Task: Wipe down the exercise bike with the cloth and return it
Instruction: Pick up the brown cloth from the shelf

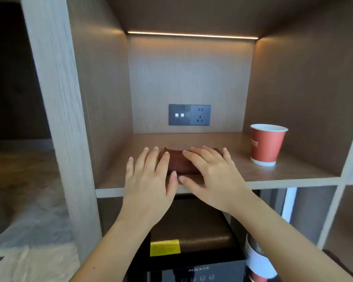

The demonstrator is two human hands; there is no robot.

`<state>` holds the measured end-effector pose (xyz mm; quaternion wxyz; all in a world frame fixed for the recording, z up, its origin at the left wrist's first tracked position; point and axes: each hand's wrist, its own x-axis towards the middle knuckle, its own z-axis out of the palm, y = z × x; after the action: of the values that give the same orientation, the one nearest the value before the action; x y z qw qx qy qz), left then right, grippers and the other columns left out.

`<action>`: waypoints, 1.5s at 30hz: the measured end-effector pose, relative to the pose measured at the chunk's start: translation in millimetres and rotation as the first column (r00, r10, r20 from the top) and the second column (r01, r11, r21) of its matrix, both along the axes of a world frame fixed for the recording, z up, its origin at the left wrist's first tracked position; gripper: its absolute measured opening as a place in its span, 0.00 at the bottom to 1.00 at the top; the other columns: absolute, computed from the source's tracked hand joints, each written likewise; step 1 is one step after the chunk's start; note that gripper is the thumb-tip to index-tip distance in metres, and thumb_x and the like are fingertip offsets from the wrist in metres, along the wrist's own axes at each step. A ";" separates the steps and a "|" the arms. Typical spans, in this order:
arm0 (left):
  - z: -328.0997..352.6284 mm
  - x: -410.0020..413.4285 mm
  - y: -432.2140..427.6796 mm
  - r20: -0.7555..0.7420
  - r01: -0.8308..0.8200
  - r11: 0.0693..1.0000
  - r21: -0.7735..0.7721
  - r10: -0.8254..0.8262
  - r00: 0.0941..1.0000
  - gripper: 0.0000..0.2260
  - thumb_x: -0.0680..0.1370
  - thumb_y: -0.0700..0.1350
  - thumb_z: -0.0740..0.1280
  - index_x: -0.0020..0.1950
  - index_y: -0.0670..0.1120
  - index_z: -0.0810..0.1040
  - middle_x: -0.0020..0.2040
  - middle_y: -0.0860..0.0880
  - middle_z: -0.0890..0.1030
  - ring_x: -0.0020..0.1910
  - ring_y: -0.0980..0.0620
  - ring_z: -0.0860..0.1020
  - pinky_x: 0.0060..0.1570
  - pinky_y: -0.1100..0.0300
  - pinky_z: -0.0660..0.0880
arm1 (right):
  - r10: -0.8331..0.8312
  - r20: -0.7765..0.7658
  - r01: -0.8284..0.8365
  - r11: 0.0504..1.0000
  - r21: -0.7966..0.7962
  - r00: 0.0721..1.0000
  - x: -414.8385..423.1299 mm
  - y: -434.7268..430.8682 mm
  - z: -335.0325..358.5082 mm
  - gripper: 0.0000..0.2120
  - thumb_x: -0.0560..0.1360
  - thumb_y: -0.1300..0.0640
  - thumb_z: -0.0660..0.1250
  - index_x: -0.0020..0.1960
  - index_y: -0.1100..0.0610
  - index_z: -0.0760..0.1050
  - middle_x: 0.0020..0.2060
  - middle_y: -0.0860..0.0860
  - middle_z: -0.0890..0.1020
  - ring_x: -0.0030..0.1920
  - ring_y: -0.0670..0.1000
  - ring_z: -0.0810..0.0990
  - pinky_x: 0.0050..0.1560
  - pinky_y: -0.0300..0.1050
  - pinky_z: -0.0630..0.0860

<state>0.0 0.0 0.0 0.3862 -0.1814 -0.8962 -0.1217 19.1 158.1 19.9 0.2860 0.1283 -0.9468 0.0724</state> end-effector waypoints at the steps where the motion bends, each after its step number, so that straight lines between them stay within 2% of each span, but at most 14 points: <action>1: 1.4 -1.2 -1.1 -0.004 -0.004 1.000 0.008 0.004 1.000 0.20 0.73 0.50 0.61 0.60 0.41 0.78 0.59 0.39 0.78 0.61 0.38 0.74 0.59 0.37 0.64 | 0.027 0.005 -0.027 0.999 0.029 1.000 -6.3 1.8 3.2 0.27 0.75 0.39 0.57 0.71 0.47 0.62 0.69 0.47 0.68 0.71 0.52 0.62 0.71 0.62 0.49; 5: -1.5 -3.3 -6.7 -0.024 -0.042 0.999 0.016 0.043 0.999 0.20 0.75 0.50 0.56 0.59 0.41 0.78 0.59 0.39 0.78 0.60 0.38 0.75 0.59 0.37 0.66 | 0.044 0.128 -0.061 0.989 0.136 0.991 -26.5 0.1 18.2 0.27 0.74 0.37 0.55 0.70 0.46 0.62 0.66 0.47 0.71 0.67 0.51 0.66 0.70 0.63 0.51; 8: -5.9 -5.7 -8.2 -0.063 -0.033 0.999 0.043 0.035 0.997 0.18 0.74 0.47 0.59 0.58 0.40 0.78 0.57 0.39 0.79 0.59 0.40 0.76 0.59 0.39 0.65 | 0.067 0.168 -0.091 0.987 0.136 0.983 -32.5 -1.6 17.7 0.27 0.74 0.36 0.53 0.70 0.44 0.61 0.65 0.46 0.72 0.64 0.51 0.69 0.67 0.59 0.61; 11: -7.1 -4.9 -7.7 -0.072 -0.027 0.999 0.040 0.030 0.997 0.21 0.75 0.49 0.54 0.58 0.41 0.78 0.57 0.40 0.79 0.58 0.40 0.76 0.60 0.40 0.65 | 0.082 0.155 -0.102 0.987 0.128 0.985 -30.4 -0.4 15.5 0.28 0.73 0.34 0.51 0.70 0.44 0.62 0.64 0.45 0.73 0.61 0.51 0.72 0.61 0.52 0.69; 18: -6.3 -1.8 -8.9 -0.079 0.014 1.000 0.027 -0.012 0.997 0.22 0.75 0.50 0.53 0.60 0.40 0.77 0.58 0.40 0.79 0.60 0.41 0.75 0.62 0.43 0.62 | 0.134 0.149 -0.153 0.980 0.127 0.980 -16.9 4.3 17.1 0.30 0.72 0.32 0.52 0.70 0.43 0.61 0.63 0.45 0.72 0.60 0.49 0.72 0.58 0.48 0.70; 23: -12.0 8.9 -10.0 -0.088 0.089 0.995 0.050 -0.084 0.993 0.22 0.76 0.52 0.53 0.62 0.42 0.76 0.61 0.41 0.77 0.63 0.41 0.73 0.63 0.42 0.55 | 0.151 0.034 -0.155 0.965 0.211 0.988 8.8 10.5 8.1 0.28 0.73 0.35 0.56 0.70 0.43 0.62 0.61 0.45 0.74 0.57 0.49 0.75 0.54 0.44 0.70; 27: -16.2 22.2 -9.0 -0.081 0.115 0.992 0.058 -0.111 0.991 0.23 0.76 0.52 0.53 0.64 0.42 0.74 0.63 0.42 0.76 0.64 0.42 0.71 0.63 0.42 0.54 | 0.192 -0.006 -0.186 0.958 0.220 0.981 23.6 11.6 6.7 0.23 0.75 0.48 0.63 0.68 0.48 0.67 0.60 0.51 0.78 0.55 0.55 0.78 0.53 0.48 0.74; 30: -15.3 32.0 -10.4 -0.087 0.100 0.992 0.081 -0.093 0.992 0.23 0.76 0.53 0.53 0.64 0.43 0.74 0.63 0.42 0.75 0.64 0.42 0.71 0.63 0.41 0.54 | 0.226 -0.010 -0.218 0.951 0.220 0.974 30.6 12.0 5.7 0.22 0.75 0.51 0.65 0.68 0.49 0.68 0.58 0.54 0.79 0.54 0.57 0.79 0.53 0.50 0.75; 34: -13.9 47.4 -14.2 -0.070 0.065 0.989 0.134 -0.056 0.996 0.23 0.76 0.53 0.52 0.65 0.43 0.73 0.64 0.42 0.74 0.66 0.43 0.69 0.64 0.44 0.53 | 0.301 -0.099 -0.282 0.944 0.170 0.948 35.4 6.0 0.8 0.20 0.71 0.56 0.71 0.62 0.54 0.74 0.51 0.57 0.83 0.48 0.59 0.82 0.46 0.54 0.80; 40: -18.5 78.3 -25.6 -0.054 -0.014 0.975 0.223 0.027 0.998 0.22 0.78 0.53 0.51 0.67 0.45 0.70 0.66 0.45 0.72 0.68 0.50 0.65 0.65 0.47 0.62 | 0.441 -0.207 -0.437 0.897 0.068 0.873 40.0 -10.3 -8.6 0.17 0.70 0.59 0.71 0.58 0.55 0.77 0.53 0.54 0.82 0.54 0.58 0.81 0.52 0.62 0.78; 45: -20.4 114.8 -37.8 -0.069 -0.112 0.955 0.274 0.136 0.988 0.22 0.78 0.51 0.51 0.66 0.43 0.70 0.65 0.44 0.72 0.66 0.48 0.68 0.64 0.50 0.64 | 0.585 -0.226 -0.600 0.800 -0.001 0.779 52.6 -30.9 -13.5 0.16 0.71 0.55 0.66 0.58 0.54 0.77 0.49 0.52 0.84 0.51 0.55 0.82 0.52 0.58 0.78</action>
<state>114.8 -37.8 -20.4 0.4529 -0.0756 -0.8632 -0.2101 71.7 127.3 6.4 0.3536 0.4159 -0.8185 0.1789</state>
